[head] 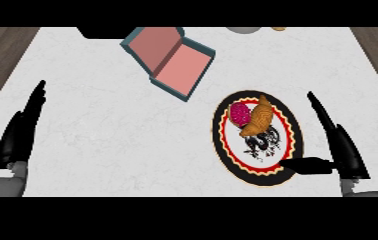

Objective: Pick the croissant from the plate and place it in the cardboard box

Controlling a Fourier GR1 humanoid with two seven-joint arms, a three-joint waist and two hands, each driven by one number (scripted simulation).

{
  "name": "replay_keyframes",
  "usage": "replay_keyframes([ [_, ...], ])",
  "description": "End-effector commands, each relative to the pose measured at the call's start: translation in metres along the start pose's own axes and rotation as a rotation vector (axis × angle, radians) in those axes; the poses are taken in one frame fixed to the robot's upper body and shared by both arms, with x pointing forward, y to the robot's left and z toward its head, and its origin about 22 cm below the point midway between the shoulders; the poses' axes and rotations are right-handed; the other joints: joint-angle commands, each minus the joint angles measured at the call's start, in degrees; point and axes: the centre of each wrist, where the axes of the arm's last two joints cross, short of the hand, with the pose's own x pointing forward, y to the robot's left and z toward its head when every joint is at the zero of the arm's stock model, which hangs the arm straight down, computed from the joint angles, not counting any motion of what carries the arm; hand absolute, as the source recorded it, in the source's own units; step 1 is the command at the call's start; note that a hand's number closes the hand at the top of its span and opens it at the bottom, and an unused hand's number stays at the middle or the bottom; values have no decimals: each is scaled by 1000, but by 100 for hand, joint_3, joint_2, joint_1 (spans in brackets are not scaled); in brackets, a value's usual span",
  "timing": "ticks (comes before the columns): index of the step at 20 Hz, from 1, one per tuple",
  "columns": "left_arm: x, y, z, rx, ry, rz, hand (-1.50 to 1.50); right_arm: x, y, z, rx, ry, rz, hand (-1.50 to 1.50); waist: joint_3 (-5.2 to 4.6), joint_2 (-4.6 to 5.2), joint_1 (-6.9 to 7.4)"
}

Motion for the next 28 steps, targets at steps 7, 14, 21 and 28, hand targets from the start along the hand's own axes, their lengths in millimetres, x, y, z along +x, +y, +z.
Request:
replay_keyframes([
  [7,-11,15,-3,22,12,-15,0,7,-51,-25,98,-20,386,-150,-2,-23,49],
  [14,-10,-7,-5,0,11,-15,0,56,-49,-62,379,140,574,-150,-2,-13,63],
  [21,-8,0,-18,2,-7,-2,0,92,-8,-103,570,280,662,-150,5,-6,69],
  [28,-16,-5,-15,20,7,-12,0,72,20,-119,596,342,708,-150,10,-9,27],
])
